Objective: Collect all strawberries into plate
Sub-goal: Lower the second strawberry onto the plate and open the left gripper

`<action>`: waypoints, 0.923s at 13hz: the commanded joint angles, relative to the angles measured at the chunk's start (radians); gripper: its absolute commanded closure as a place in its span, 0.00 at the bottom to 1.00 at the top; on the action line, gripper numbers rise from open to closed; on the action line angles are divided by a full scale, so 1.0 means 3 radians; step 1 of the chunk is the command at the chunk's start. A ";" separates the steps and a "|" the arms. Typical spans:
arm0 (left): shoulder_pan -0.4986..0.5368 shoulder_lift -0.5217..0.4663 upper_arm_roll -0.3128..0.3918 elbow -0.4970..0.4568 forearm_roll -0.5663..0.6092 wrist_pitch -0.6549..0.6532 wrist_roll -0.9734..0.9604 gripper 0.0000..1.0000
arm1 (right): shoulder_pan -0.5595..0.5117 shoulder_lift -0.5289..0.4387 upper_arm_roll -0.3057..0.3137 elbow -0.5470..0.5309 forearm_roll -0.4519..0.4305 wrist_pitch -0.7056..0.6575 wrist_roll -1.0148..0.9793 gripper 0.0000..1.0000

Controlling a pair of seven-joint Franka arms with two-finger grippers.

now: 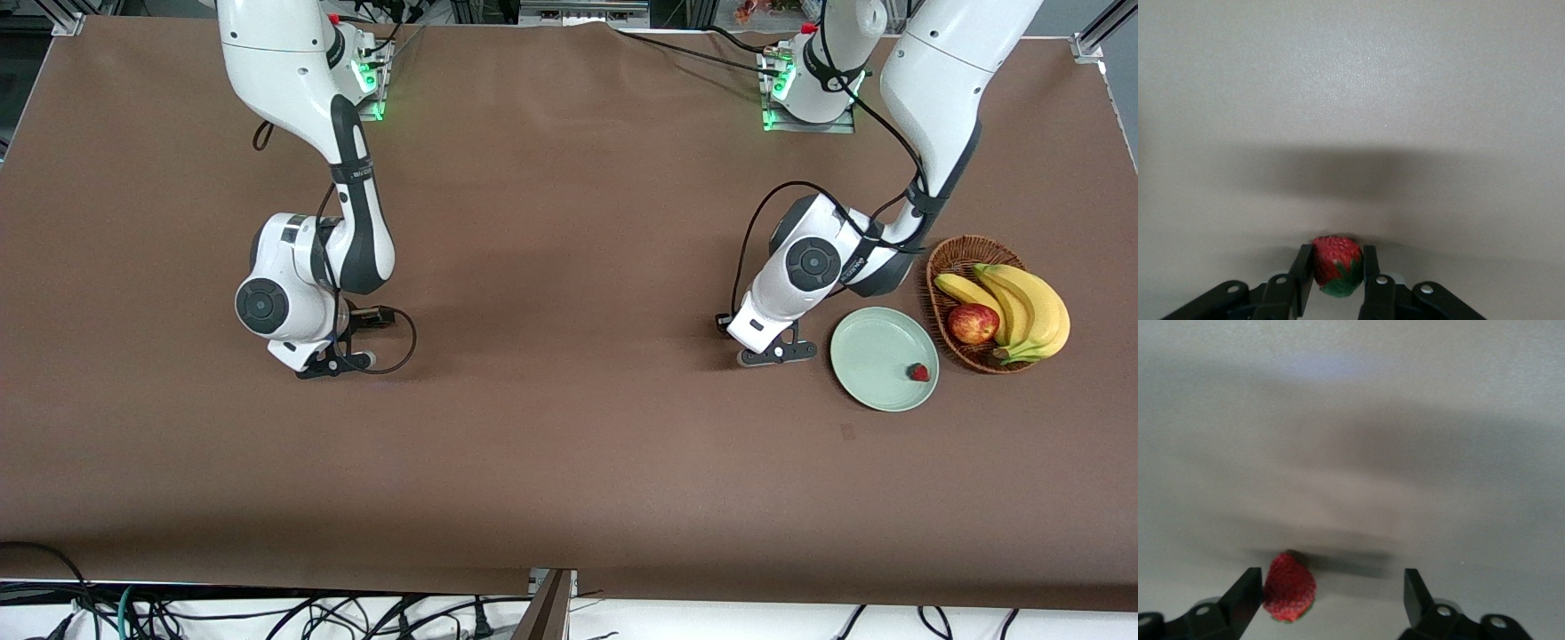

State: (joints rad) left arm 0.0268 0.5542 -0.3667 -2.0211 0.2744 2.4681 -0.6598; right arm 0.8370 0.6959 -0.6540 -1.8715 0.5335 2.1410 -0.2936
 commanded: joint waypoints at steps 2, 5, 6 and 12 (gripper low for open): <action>0.0258 -0.0113 -0.0010 0.0156 0.0108 -0.0208 0.0392 0.98 | 0.0048 -0.0152 0.0017 -0.0179 -0.0014 0.0037 -0.0009 0.13; 0.0493 -0.0185 0.0020 0.0345 0.0098 -0.0516 0.1067 0.94 | 0.0048 -0.0172 0.0027 -0.0184 -0.0004 0.0022 0.0007 0.14; 0.0585 -0.0196 0.0051 0.0351 0.0077 -0.0526 0.1322 0.91 | 0.0048 -0.0172 0.0022 -0.0184 -0.0004 0.0012 0.0012 0.15; 0.0662 -0.0211 0.0598 0.0356 -0.0356 -0.0480 0.2678 0.60 | 0.0048 -0.0198 0.0022 -0.0133 0.0124 -0.0193 0.0038 0.16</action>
State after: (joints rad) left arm 0.2329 0.5033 -0.2155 -1.9139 0.2317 2.3304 0.0354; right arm 0.8459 0.6813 -0.6490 -1.8857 0.5598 2.1017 -0.2904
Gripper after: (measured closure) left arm 0.656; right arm 0.163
